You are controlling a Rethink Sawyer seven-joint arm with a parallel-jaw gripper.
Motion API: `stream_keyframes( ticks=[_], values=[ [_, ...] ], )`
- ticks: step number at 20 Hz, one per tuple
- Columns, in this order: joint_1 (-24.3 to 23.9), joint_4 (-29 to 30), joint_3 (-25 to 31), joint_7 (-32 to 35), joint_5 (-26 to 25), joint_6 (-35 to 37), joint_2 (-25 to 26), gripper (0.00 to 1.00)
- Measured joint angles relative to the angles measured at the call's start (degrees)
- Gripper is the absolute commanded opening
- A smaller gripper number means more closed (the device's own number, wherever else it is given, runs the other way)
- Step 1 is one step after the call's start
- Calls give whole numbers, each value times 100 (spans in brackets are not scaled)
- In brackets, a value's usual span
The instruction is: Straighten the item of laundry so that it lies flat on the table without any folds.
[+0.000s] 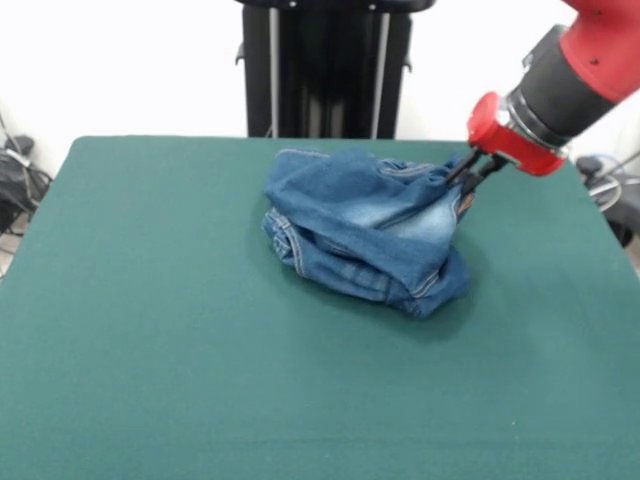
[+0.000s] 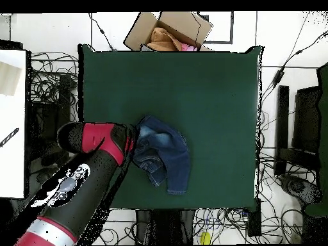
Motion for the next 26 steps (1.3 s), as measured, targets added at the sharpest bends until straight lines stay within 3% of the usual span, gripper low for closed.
stream_keyframes(
  ticks=[26],
  values=[
    [260,-758,-277,1060,1,1079,419,0]
  ],
)
